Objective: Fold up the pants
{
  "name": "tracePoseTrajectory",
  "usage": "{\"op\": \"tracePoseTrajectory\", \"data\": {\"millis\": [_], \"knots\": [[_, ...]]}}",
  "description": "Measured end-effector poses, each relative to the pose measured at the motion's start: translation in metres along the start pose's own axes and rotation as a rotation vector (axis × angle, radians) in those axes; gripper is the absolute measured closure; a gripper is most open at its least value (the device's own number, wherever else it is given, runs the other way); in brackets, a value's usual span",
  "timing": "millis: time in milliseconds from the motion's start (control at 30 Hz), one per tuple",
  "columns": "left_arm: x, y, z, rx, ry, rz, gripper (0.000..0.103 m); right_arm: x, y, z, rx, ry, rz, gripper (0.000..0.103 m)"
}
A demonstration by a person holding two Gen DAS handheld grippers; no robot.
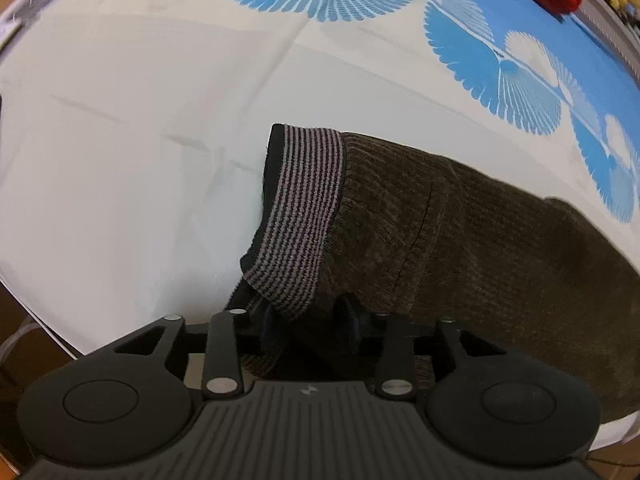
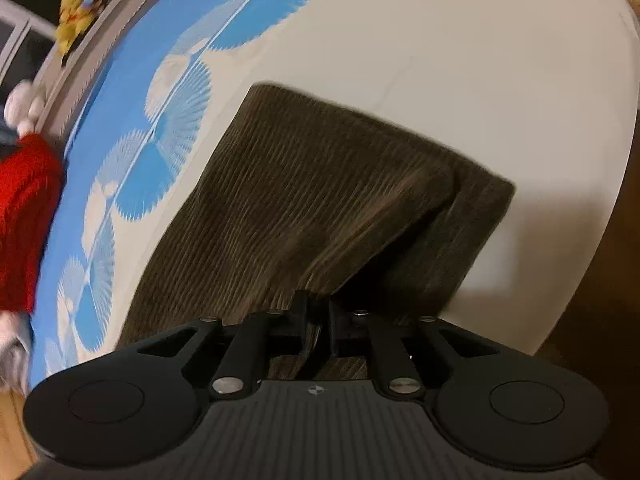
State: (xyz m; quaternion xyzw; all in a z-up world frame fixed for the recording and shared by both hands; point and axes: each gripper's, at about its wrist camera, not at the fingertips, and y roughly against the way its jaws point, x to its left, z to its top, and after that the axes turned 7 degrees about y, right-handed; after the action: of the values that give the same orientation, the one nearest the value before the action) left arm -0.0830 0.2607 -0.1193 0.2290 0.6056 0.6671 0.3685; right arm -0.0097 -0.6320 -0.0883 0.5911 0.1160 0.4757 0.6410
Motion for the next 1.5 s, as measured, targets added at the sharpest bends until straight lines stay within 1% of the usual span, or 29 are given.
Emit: {"op": "tracePoseTrajectory", "data": {"millis": [33,100,167,233,300,333,367,400,467,533,567,633,667,700,767,833,867,900,933,1000,1033,1100,1200,1300,1367,1400,1433,1467,1500], "knots": [[0.0,-0.001,0.001,0.004,0.015,-0.007,0.059,-0.005,0.0,0.004,-0.016,-0.025,-0.005,0.077],[0.001,-0.003,0.003,0.013,0.042,-0.011,0.057,-0.011,0.0,0.011,-0.052,-0.076,-0.026,0.069],[0.002,-0.006,0.005,0.023,0.06,-0.004,0.057,-0.018,-0.002,0.017,-0.074,-0.128,-0.041,0.069],[0.0,-0.009,0.005,0.032,0.058,0.005,0.057,-0.027,-0.007,0.019,-0.076,-0.172,-0.057,0.069],[-0.002,-0.011,0.006,0.035,0.042,0.024,0.057,-0.028,-0.011,0.019,-0.077,-0.189,-0.097,0.069],[-0.003,-0.012,0.005,0.031,0.027,0.039,0.066,-0.028,-0.013,0.018,-0.081,-0.186,-0.111,0.076],[-0.004,-0.01,0.005,0.02,0.012,0.048,0.077,-0.026,-0.01,0.018,-0.095,-0.176,-0.111,0.086],[-0.005,-0.007,0.005,0.003,0.002,0.041,0.08,-0.024,-0.004,0.021,-0.119,-0.16,-0.107,0.093],[-0.003,0.011,0.004,-0.073,-0.011,0.007,0.084,-0.013,0.016,0.022,-0.197,-0.113,-0.071,0.095],[0.0,0.032,0.0,-0.14,-0.016,-0.033,0.085,-0.005,0.043,0.024,-0.308,-0.084,0.007,0.097],[0.002,0.041,-0.004,-0.166,-0.028,-0.044,0.085,-0.003,0.056,0.024,-0.349,-0.063,0.019,0.097],[0.006,0.049,-0.01,-0.177,-0.05,-0.047,0.085,-0.006,0.069,0.021,-0.385,-0.06,0.009,0.097],[0.007,0.049,-0.013,-0.169,-0.069,-0.046,0.085,-0.009,0.07,0.019,-0.382,-0.065,-0.014,0.097],[0.007,0.046,-0.015,-0.154,-0.103,-0.031,0.084,-0.013,0.068,0.017,-0.362,-0.07,-0.05,0.097],[0.001,0.03,-0.021,-0.094,-0.201,0.038,0.083,-0.022,0.054,0.014,-0.273,-0.08,-0.126,0.097],[-0.007,0.012,-0.032,-0.023,-0.322,0.097,0.081,-0.03,0.037,0.009,-0.182,-0.075,-0.184,0.097],[-0.011,0.007,-0.036,-0.009,-0.372,0.123,0.077,-0.033,0.029,0.006,-0.141,-0.072,-0.213,0.097],[-0.016,0.005,-0.038,-0.01,-0.411,0.146,0.075,-0.037,0.023,0.005,-0.11,-0.074,-0.246,0.096],[-0.016,0.006,-0.038,-0.019,-0.414,0.149,0.074,-0.039,0.019,0.005,-0.096,-0.088,-0.263,0.096],[-0.017,0.016,-0.035,-0.061,-0.388,0.131,0.07,-0.039,0.016,0.006,-0.086,-0.115,-0.271,0.094],[-0.016,0.024,-0.035,-0.102,-0.373,0.126,0.065,-0.038,0.017,0.005,-0.093,-0.112,-0.287,0.089],[-0.018,0.041,-0.035,-0.204,-0.344,0.1,0.064,-0.031,0.02,0.007,-0.119,-0.092,-0.326,0.083],[-0.019,0.057,-0.035,-0.3,-0.316,0.05,0.064,-0.032,0.026,0.014,-0.166,-0.08,-0.333,0.081],[-0.023,0.065,-0.035,-0.357,-0.307,0.039,0.062,-0.035,0.031,0.017,-0.186,-0.066,-0.335,0.08],[-0.022,0.07,-0.033,-0.387,-0.272,0.025,0.062,-0.035,0.03,0.017,-0.179,-0.064,-0.332,0.08],[-0.019,0.072,-0.03,-0.389,-0.247,0.017,0.062,-0.035,0.029,0.017,-0.171,-0.065,-0.327,0.079],[-0.017,0.074,-0.029,-0.397,-0.222,0.016,0.062,-0.034,0.025,0.019,-0.161,-0.066,-0.324,0.079],[-0.015,0.078,-0.028,-0.426,-0.208,0.038,0.062,-0.033,0.023,0.019,-0.152,-0.066,-0.324,0.079],[-0.016,0.082,-0.028,-0.475,-0.207,0.087,0.062,-0.033,0.021,0.018,-0.144,-0.069,-0.328,0.079]]}}
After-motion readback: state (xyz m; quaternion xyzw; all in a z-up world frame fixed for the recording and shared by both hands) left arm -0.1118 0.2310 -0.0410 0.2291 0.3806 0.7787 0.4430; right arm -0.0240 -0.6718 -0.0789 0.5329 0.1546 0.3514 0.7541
